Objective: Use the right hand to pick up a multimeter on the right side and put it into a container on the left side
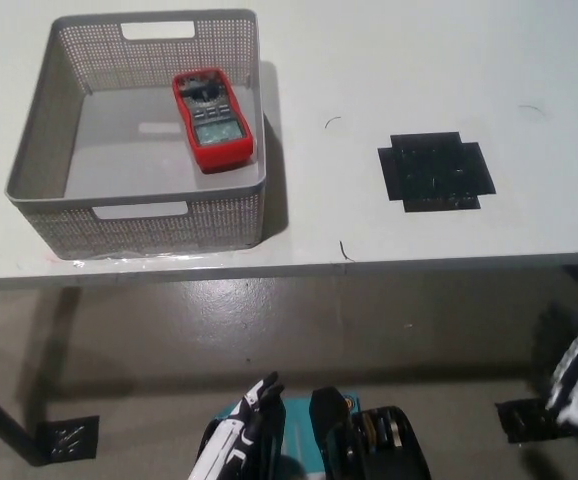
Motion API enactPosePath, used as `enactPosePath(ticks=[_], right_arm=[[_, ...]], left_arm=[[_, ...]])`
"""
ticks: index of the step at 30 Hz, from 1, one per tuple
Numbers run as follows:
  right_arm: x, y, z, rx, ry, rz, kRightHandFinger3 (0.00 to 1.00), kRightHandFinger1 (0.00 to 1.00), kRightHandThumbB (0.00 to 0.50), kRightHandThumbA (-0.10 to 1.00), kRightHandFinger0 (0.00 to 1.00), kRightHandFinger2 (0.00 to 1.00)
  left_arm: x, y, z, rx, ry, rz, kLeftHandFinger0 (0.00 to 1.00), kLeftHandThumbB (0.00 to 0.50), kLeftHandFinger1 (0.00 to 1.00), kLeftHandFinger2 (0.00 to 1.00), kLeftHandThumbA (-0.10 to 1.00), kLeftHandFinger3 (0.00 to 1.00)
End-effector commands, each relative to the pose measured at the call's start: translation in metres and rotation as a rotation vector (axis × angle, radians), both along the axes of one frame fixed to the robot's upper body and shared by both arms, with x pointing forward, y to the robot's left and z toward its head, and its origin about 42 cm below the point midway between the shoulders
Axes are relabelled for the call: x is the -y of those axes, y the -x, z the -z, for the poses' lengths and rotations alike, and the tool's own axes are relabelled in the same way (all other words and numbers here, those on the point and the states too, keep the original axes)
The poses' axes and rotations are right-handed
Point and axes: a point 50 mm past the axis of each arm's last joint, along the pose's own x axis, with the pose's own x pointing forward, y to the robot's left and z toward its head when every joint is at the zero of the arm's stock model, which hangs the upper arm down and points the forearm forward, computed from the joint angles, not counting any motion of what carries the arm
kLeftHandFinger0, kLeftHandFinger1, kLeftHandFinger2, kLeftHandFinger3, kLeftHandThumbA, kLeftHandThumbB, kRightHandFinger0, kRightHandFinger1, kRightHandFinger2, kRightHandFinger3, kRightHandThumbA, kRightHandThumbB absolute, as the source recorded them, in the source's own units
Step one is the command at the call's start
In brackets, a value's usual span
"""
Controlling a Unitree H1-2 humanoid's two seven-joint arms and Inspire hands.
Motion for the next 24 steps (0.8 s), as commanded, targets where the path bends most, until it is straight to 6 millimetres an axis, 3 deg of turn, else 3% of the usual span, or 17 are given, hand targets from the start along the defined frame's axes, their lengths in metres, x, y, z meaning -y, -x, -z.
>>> enactPosePath(ticks=[1,5,8,11,14,17,21,24], right_arm=[[-0.038,0.034,-0.007,0.343,0.159,-0.121,1.00,1.00,0.432,1.00,1.00,1.00],[-0.041,0.034,0.021,0.271,0.152,-0.125,1.00,1.00,0.427,1.00,1.00,1.00],[-0.042,0.034,0.042,0.192,0.165,-0.128,1.00,1.00,0.453,1.00,1.00,1.00],[-0.041,0.040,0.070,0.107,0.169,-0.121,1.00,1.00,0.444,1.00,1.00,1.00],[-0.042,0.031,0.089,0.055,0.204,-0.134,1.00,1.00,0.427,1.00,1.00,1.00],[-0.041,0.021,0.092,0.040,0.206,-0.151,1.00,1.00,0.443,1.00,1.00,1.00],[-0.039,0.013,0.103,0.012,0.206,-0.169,1.00,1.00,0.422,1.00,1.00,1.00],[-0.040,0.005,0.103,0.011,0.213,-0.181,1.00,1.00,0.422,1.00,1.00,1.00]], left_arm=[[-0.012,-0.003,-0.017,0.056,0.073,-0.082,1.00,0.394,1.00,1.00,1.00,1.00],[-0.013,-0.001,-0.017,0.059,0.086,-0.081,1.00,0.404,1.00,1.00,1.00,1.00],[-0.013,0.000,-0.014,0.056,0.101,-0.089,1.00,0.408,1.00,1.00,1.00,1.00],[-0.012,0.006,-0.010,0.052,0.097,-0.090,1.00,0.416,1.00,1.00,1.00,1.00],[-0.011,0.004,-0.010,0.059,0.083,-0.088,1.00,0.419,1.00,1.00,1.00,1.00],[-0.005,0.003,-0.010,0.066,0.084,-0.093,1.00,0.416,1.00,1.00,1.00,1.00],[-0.003,0.004,-0.003,0.049,0.077,-0.104,1.00,0.386,1.00,1.00,1.00,1.00],[-0.005,0.001,-0.003,0.048,0.079,-0.115,1.00,0.391,1.00,1.00,1.00,1.00]])
